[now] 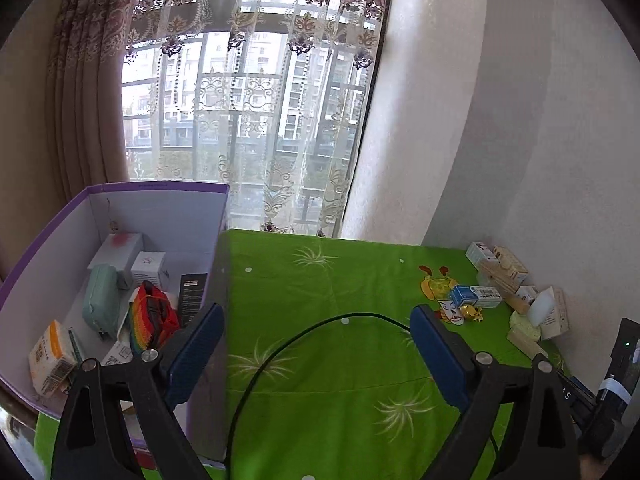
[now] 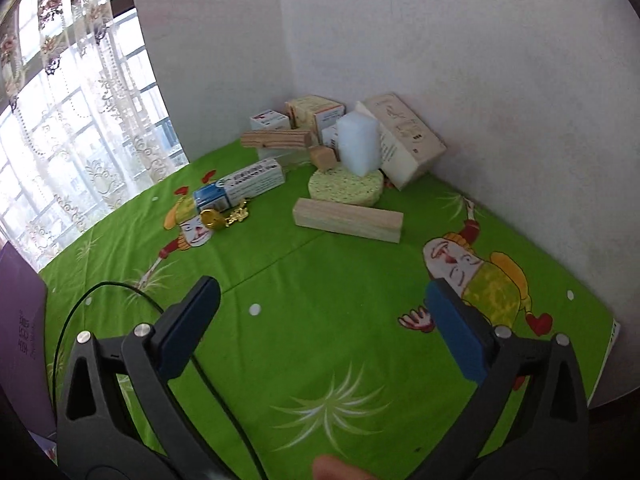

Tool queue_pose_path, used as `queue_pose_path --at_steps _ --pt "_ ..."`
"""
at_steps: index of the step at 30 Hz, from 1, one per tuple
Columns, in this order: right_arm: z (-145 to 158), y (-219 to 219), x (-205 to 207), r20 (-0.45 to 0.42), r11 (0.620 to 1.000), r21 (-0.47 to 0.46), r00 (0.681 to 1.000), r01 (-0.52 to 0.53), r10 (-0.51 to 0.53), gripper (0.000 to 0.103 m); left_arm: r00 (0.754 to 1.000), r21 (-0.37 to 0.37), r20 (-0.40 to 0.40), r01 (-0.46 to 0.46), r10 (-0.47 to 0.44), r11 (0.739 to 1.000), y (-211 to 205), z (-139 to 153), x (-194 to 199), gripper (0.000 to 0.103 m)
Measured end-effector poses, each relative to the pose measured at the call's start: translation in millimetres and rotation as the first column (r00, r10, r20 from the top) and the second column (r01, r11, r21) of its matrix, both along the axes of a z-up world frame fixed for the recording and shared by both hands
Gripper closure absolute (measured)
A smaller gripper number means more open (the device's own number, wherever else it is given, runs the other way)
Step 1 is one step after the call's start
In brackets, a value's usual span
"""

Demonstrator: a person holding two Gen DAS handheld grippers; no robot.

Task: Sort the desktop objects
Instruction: 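Release both items into the purple box and withdraw both tools to the table, then grasp the wooden block with the right tool while the left tool approaches the blue-white medicine box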

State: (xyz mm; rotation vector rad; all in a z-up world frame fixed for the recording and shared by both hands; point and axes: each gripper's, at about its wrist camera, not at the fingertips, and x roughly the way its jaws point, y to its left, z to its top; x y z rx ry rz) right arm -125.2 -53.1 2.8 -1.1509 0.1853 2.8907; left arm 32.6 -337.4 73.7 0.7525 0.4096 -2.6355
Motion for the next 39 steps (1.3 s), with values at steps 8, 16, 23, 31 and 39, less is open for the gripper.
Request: queue_pose_path --at_steps 8,16,23,31,39 --pt "-18 -11 -13 0.029 0.987 0.113 0.993 0.114 -0.118 0.0 0.992 0.024 0.065 0.106 -0.107 0.994 29 -17 -39 0.0" --pt "-23 -14 -53 0.071 0.974 0.074 0.973 0.214 -0.22 0.0 0.983 0.042 0.126 0.126 -0.131 0.991 38 -29 -64 0.0" --pt "-32 -10 -79 0.108 0.961 0.085 0.956 0.264 -0.272 0.0 0.979 0.03 0.118 0.166 -0.168 0.986 53 -25 -75 0.0" --pt "-34 -4 -94 0.116 0.953 0.095 0.947 0.288 -0.298 0.0 0.977 0.043 0.133 0.16 -0.164 0.986 50 -32 -83 0.0" --pt "-41 -6 -100 0.136 0.956 0.107 0.949 0.271 -0.285 0.0 0.976 0.047 0.126 0.171 -0.176 0.984 49 -33 -97 0.0"
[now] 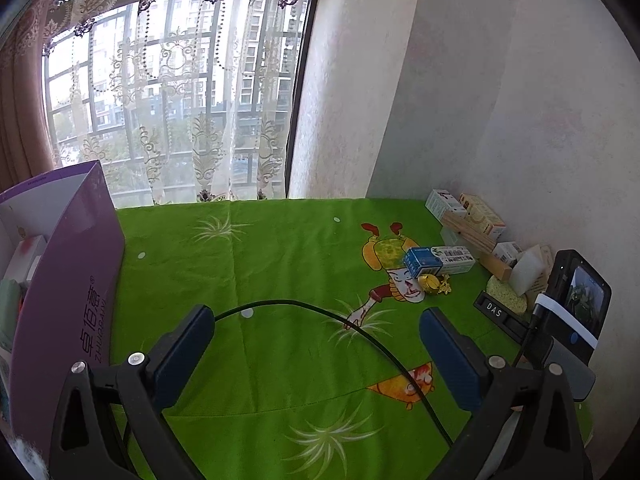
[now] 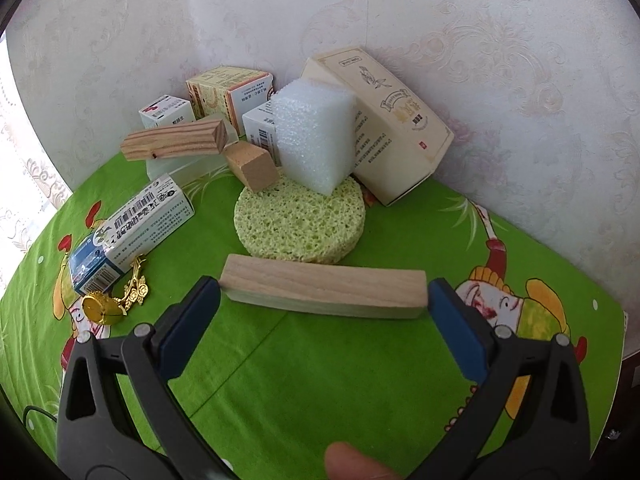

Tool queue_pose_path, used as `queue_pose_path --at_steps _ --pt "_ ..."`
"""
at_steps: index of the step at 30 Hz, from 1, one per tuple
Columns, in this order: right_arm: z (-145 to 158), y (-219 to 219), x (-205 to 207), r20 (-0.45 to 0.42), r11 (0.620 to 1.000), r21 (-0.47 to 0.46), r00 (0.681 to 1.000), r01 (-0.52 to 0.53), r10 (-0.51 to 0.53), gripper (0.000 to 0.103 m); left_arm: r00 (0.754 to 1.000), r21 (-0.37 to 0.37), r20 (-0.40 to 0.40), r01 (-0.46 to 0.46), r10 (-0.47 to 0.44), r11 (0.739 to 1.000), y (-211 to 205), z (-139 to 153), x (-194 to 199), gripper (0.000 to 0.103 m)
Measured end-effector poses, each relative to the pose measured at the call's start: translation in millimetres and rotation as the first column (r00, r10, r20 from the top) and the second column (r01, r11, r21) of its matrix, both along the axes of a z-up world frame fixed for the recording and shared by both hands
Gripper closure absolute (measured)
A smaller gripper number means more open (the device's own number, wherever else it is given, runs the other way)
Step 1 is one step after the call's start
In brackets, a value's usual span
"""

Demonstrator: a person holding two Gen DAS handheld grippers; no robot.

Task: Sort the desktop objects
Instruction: 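Grasp the wooden block with the right tool while the left tool approaches the blue-white medicine box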

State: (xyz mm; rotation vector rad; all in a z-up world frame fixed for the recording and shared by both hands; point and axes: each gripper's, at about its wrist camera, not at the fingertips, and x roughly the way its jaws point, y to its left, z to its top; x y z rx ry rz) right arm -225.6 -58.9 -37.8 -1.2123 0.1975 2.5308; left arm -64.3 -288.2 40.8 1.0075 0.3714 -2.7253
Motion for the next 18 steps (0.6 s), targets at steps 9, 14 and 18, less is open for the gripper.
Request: queue_pose_path --at_steps 9,14,18 --pt "-6 12 4 0.037 0.999 -0.029 0.998 -0.041 0.042 0.001 0.999 0.035 -0.007 0.04 -0.039 0.999 3 -4 -44 0.0" --pt "-4 29 15 0.035 0.993 -0.015 0.993 -0.113 0.114 0.001 0.995 0.084 0.004 0.102 -0.103 0.991 24 -15 -78 0.0" --pt "0 44 29 0.022 0.991 0.016 0.991 -0.135 0.135 0.001 0.986 0.117 0.048 0.15 -0.157 0.982 50 -33 -106 0.0"
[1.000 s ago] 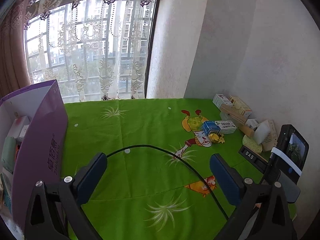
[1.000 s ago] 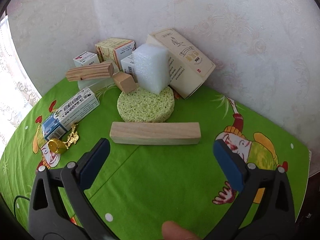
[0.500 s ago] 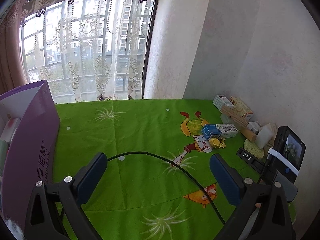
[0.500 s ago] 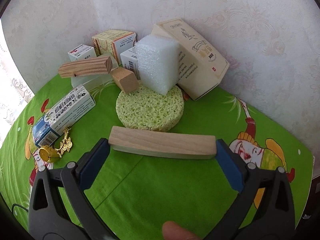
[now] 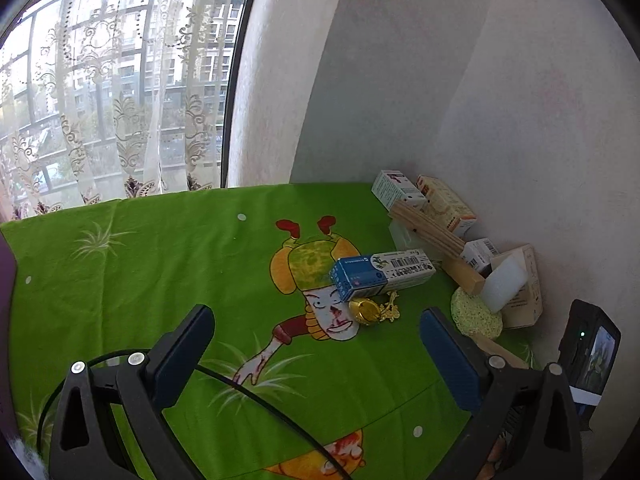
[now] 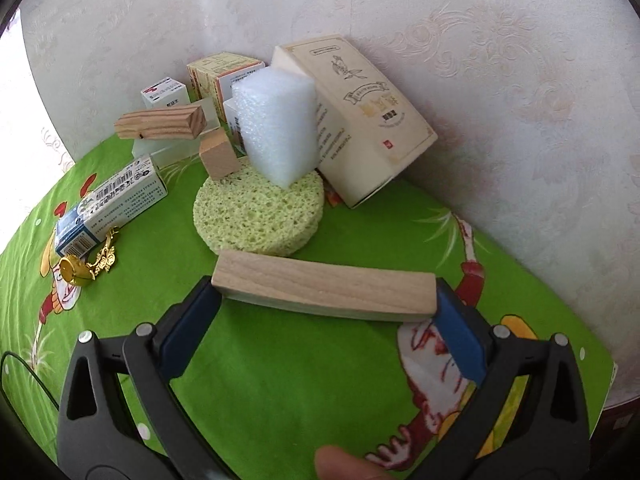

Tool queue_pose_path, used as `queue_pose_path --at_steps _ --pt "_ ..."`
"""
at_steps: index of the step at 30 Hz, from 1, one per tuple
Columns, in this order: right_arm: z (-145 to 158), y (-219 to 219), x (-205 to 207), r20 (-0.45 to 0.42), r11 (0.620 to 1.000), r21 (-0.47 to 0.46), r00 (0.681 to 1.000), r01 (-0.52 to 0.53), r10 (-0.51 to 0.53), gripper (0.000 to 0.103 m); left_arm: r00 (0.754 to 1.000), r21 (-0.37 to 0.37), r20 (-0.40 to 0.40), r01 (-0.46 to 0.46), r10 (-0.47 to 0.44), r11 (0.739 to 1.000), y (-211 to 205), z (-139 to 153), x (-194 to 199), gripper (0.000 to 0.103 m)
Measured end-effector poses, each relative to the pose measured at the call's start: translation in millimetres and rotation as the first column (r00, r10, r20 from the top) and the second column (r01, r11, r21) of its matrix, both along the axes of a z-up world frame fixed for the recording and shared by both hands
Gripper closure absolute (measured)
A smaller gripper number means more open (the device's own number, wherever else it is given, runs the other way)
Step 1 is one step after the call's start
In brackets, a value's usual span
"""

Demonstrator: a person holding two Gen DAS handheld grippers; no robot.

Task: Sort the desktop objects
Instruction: 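Grasp the wooden block with the right tool while the left tool approaches the blue-white medicine box, then grasp the blue-white medicine box with the left tool and lift it while the right tool holds the wooden block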

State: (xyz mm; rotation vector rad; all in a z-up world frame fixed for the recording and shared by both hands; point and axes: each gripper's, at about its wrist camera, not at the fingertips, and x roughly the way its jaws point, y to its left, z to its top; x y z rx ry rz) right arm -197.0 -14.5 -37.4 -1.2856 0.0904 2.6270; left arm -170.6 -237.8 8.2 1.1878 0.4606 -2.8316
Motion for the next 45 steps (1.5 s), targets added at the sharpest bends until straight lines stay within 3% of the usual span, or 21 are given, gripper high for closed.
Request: queue_pose_path --at_steps 11,13,23,25,27,30,35,38,45 --pt "5 48 42 -0.009 0.999 -0.01 0.999 -0.052 0.051 0.001 0.995 -0.018 0.086 -0.058 0.059 0.998 69 -20 -63 0.0" --pt "4 56 46 -0.003 0.999 -0.02 0.999 -0.048 0.048 0.001 0.992 -0.051 0.099 -0.076 0.08 0.996 81 -22 -75 0.0" --pt "6 74 68 -0.004 0.996 -0.073 0.998 -0.055 0.055 0.001 0.963 -0.175 0.163 -0.186 0.215 0.967 96 -30 -100 0.0" --pt "6 75 71 -0.001 0.995 -0.078 0.998 -0.056 0.057 0.001 0.96 -0.172 0.136 -0.219 0.244 0.96 96 -28 -96 0.0" --pt "8 78 76 -0.002 0.995 -0.076 0.998 -0.061 0.061 0.001 0.96 -0.176 0.159 -0.202 0.231 0.963 101 -31 -102 0.0" --pt "10 79 82 0.001 0.995 -0.074 0.998 -0.065 0.065 0.001 0.957 -0.222 0.141 -0.22 0.254 0.95 104 -34 -104 0.0" --pt "10 78 76 0.008 0.996 -0.064 0.998 -0.068 0.069 0.001 0.954 -0.216 0.111 -0.249 0.277 0.944 102 -36 -100 0.0" --pt "12 78 80 0.012 0.996 -0.056 0.997 -0.073 0.073 0.001 0.955 -0.167 0.113 -0.255 0.275 0.952 98 -39 -101 0.0" --pt "15 80 92 0.016 0.996 -0.048 0.997 -0.072 0.072 0.001 0.972 -0.136 0.088 -0.203 0.216 0.97 101 -42 -103 0.0"
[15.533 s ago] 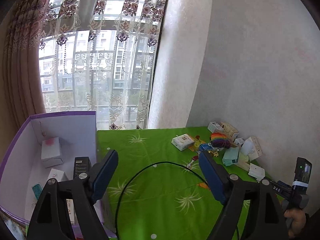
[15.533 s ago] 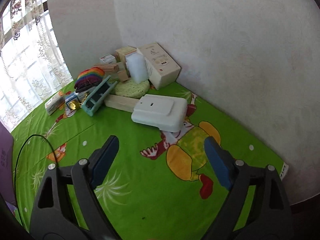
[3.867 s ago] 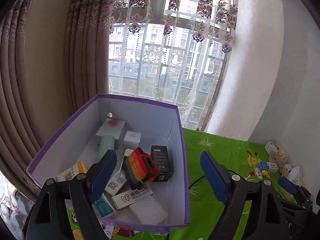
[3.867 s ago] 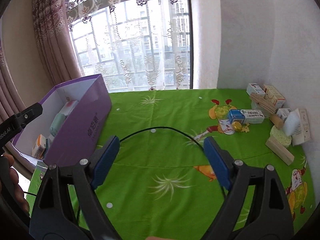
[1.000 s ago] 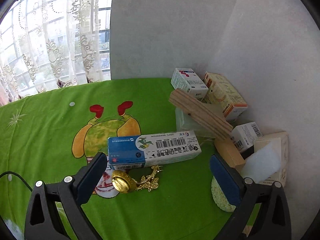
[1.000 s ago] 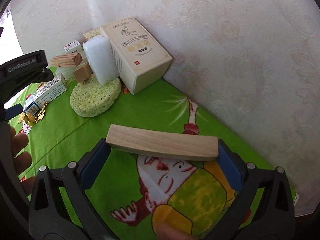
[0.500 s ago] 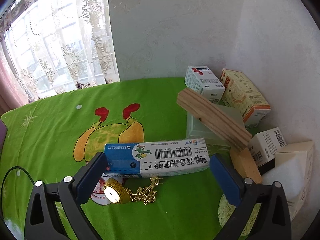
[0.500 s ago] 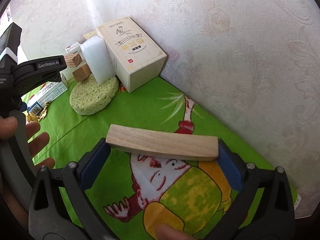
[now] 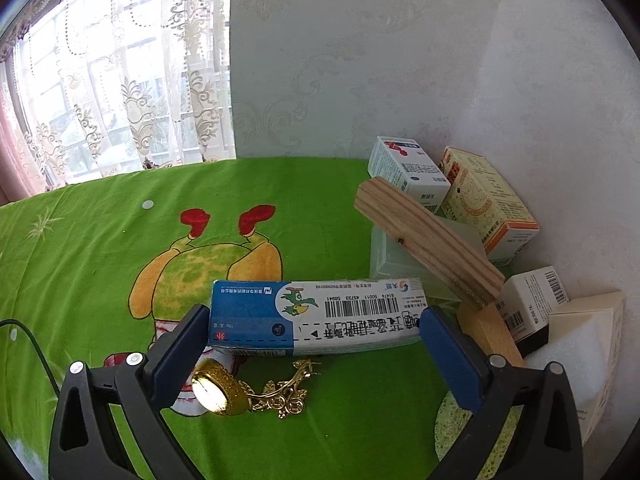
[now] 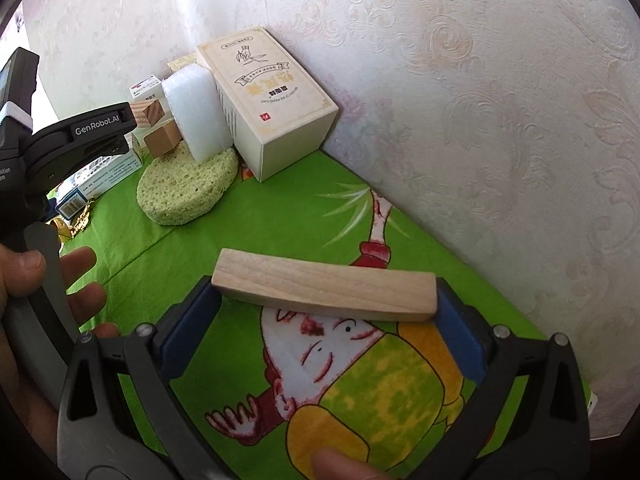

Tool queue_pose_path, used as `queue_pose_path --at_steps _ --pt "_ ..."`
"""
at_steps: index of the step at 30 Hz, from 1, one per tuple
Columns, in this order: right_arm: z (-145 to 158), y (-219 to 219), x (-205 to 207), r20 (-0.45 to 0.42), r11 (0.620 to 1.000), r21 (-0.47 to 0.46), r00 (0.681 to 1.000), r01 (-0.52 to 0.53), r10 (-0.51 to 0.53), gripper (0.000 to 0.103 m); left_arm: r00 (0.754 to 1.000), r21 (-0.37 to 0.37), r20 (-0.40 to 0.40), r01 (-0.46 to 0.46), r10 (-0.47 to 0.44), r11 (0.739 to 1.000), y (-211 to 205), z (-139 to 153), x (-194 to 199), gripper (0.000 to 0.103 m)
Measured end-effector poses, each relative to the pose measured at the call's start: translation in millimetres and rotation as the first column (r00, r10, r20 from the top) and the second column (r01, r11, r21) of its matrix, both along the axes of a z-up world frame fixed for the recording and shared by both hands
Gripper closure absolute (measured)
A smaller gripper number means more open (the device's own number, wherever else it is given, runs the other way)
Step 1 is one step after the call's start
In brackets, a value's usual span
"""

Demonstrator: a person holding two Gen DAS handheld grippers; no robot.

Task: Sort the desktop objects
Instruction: 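Grasp the blue-white medicine box with the left tool and lift it while the right tool holds the wooden block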

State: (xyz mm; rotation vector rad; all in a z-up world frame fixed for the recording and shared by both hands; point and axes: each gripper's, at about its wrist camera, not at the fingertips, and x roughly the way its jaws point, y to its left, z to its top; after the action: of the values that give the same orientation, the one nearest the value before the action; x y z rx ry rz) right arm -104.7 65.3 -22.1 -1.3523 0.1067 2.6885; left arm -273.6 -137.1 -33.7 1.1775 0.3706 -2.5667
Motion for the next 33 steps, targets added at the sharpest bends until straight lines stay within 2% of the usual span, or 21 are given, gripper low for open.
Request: queue_pose_path --at_steps 7,9,10,11,14,16,17,19,20,23,24,26,27,28,31,32,33 --pt "3 -2 9 -0.001 1.0 -0.002 1.0 0.002 -0.002 0.001 0.998 -0.014 0.011 0.068 -0.067 0.998 1 -1 -1 0.0" --pt "5 0 13 -0.005 1.0 -0.009 1.0 0.001 -0.001 0.001 0.993 -0.007 0.049 0.112 -0.112 0.994 -3 -4 0 0.008" --pt "6 0 15 -0.006 1.0 -0.012 1.0 0.0 0.0 0.001 0.989 0.001 0.085 0.123 -0.123 0.992 -5 -10 2 0.018" --pt "7 1 17 -0.006 1.0 -0.013 1.0 -0.002 0.002 0.001 0.987 -0.028 0.059 0.153 -0.152 0.988 -6 -12 7 0.021" --pt "9 1 23 -0.01 1.0 -0.018 1.0 -0.013 0.013 0.001 0.975 0.016 0.046 0.216 -0.216 0.976 -15 -15 12 0.019" --pt "11 2 27 -0.012 1.0 -0.023 1.0 -0.018 0.017 0.001 0.976 0.035 0.031 0.215 -0.216 0.976 -23 -19 13 0.016" --pt "12 3 29 -0.012 1.0 -0.026 1.0 -0.018 0.017 0.001 0.975 0.034 0.021 0.22 -0.221 0.975 -26 -19 13 0.009" --pt "14 5 33 -0.016 0.999 -0.033 1.0 -0.017 0.017 0.001 0.969 -0.029 0.008 0.248 -0.248 0.968 -27 -16 13 0.0" --pt "14 6 35 -0.017 0.999 -0.036 1.0 -0.017 0.017 0.001 0.957 -0.055 -0.004 0.29 -0.291 0.955 -28 -13 13 0.0" --pt "17 7 41 -0.017 0.999 -0.037 1.0 -0.02 0.02 0.001 0.9 -0.089 0.008 0.434 -0.435 0.896 -27 -3 5 0.0" --pt "18 7 43 -0.017 0.999 -0.037 0.999 -0.027 0.027 0.001 0.876 -0.117 0.029 0.482 -0.482 0.868 -25 -3 1 0.0" --pt "19 6 46 -0.019 0.998 -0.039 0.999 -0.043 0.042 0.001 0.827 -0.219 0.068 0.558 -0.558 0.801 -19 -5 -7 0.0" --pt "20 6 48 -0.018 0.998 -0.038 0.999 -0.047 0.046 0.001 0.805 -0.247 0.087 0.588 -0.587 0.77 -17 -9 -13 0.0" --pt "21 6 50 -0.018 0.998 -0.036 0.999 -0.05 0.05 0.001 0.788 -0.245 0.111 0.613 -0.606 0.751 -17 -15 -21 0.0" --pt "24 7 55 -0.02 0.998 -0.039 0.998 -0.056 0.055 0.001 0.759 -0.199 0.144 0.651 -0.635 0.733 -21 -30 -44 0.003" --pt "24 8 57 -0.02 0.998 -0.04 0.998 -0.058 0.058 0.001 0.756 -0.187 0.159 0.655 -0.635 0.732 -25 -36 -51 0.015" --pt "25 8 59 -0.021 0.997 -0.039 0.998 -0.061 0.061 0.001 0.755 -0.185 0.177 0.656 -0.631 0.732 -27 -40 -58 0.023"
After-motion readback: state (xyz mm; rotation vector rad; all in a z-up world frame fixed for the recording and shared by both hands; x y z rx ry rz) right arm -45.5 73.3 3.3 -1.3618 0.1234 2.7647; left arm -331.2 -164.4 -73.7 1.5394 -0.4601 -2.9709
